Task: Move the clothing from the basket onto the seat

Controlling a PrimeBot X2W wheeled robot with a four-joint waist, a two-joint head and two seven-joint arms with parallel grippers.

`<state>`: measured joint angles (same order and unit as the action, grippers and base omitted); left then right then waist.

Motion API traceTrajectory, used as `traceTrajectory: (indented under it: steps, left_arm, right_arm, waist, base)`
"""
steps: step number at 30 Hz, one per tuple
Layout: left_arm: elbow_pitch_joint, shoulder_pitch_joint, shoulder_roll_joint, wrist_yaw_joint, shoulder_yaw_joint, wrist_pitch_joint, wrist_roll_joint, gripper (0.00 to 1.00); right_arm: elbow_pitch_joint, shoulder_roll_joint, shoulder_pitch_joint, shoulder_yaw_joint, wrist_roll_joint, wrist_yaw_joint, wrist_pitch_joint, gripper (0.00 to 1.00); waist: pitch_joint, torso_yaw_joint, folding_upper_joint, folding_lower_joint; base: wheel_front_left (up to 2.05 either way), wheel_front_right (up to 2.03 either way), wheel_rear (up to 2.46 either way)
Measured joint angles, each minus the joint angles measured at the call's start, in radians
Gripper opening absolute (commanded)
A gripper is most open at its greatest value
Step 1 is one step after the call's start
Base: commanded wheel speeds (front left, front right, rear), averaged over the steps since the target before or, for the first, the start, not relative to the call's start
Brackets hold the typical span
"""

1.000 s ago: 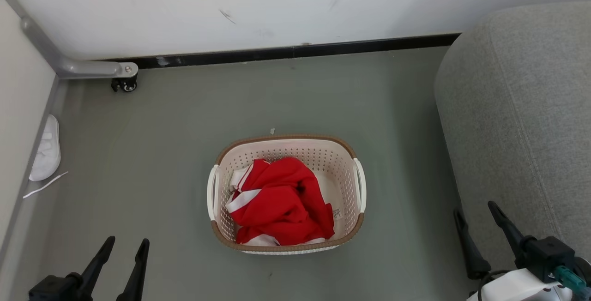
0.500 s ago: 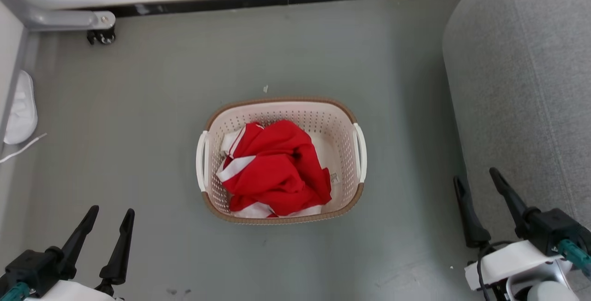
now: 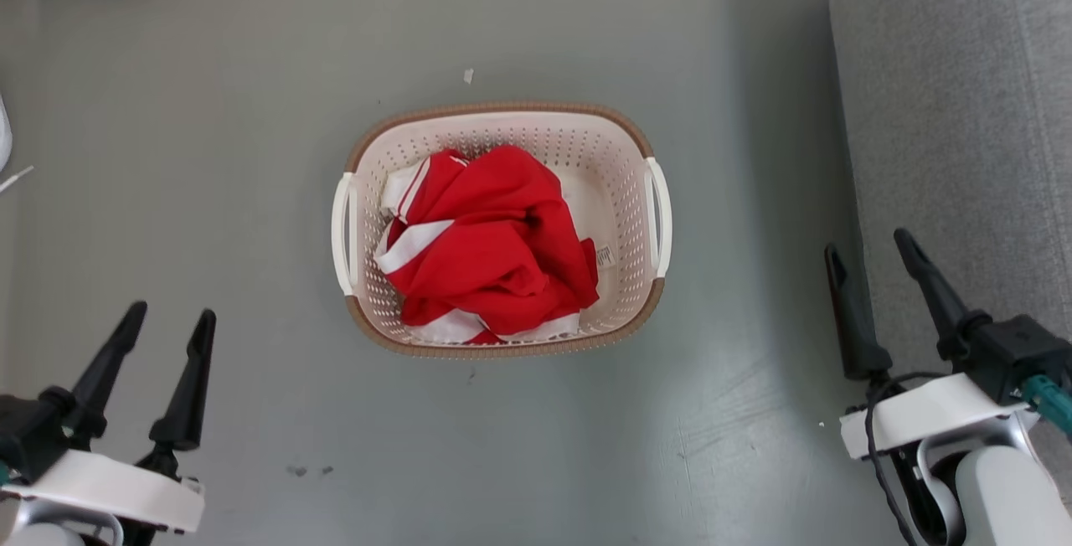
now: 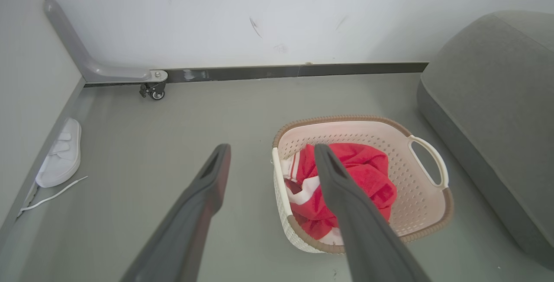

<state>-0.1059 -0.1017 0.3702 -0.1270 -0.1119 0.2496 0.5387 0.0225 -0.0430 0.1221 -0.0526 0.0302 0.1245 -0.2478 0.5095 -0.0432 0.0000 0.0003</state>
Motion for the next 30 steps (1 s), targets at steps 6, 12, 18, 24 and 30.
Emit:
traceTrajectory:
  steps: [6, 12, 18, 24, 30]
  left_arm:
    - [0.021, -0.058, 0.025, 0.000, -0.009, 0.000, 0.007, 1.00]
    - [0.027, -0.106, 0.051, 0.000, -0.010, 0.003, 0.008, 1.00]
    - [0.042, -0.142, 0.104, 0.000, -0.054, 0.003, 0.002, 1.00]
    - [0.061, -0.220, 0.169, 0.000, -0.135, 0.007, -0.043, 1.00]
    - [0.057, -0.287, 0.225, 0.000, -0.268, -0.035, -0.077, 1.00]
  right_arm:
    - [-0.010, 0.000, 0.049, -0.006, 0.001, 0.000, 0.000, 1.00]
    - [-0.015, 0.000, 0.083, -0.009, -0.014, 0.000, 0.000, 1.00]
    - [-0.014, 0.000, 0.115, -0.001, -0.040, 0.000, 0.000, 1.00]
    - [-0.013, 0.000, 0.155, 0.034, -0.053, 0.000, 0.000, 1.00]
    - [-0.013, 0.000, 0.156, 0.053, -0.078, 0.000, 0.000, 1.00]
  waist:
    - [0.057, -0.005, 0.0000, 0.0000]
    - [0.106, -0.015, 0.0000, -0.0001]
    - [0.146, -0.029, 0.0000, -0.0001]
    - [0.168, -0.055, 0.0000, -0.0001]
    - [0.177, -0.088, 0.0001, -0.0001]
  base:
    - [0.00, 0.00, 0.00]
    - [0.00, 0.00, 0.00]
    - [0.00, 0.00, 0.00]
    - [0.00, 0.00, 0.00]
    - [0.00, 0.00, 0.00]
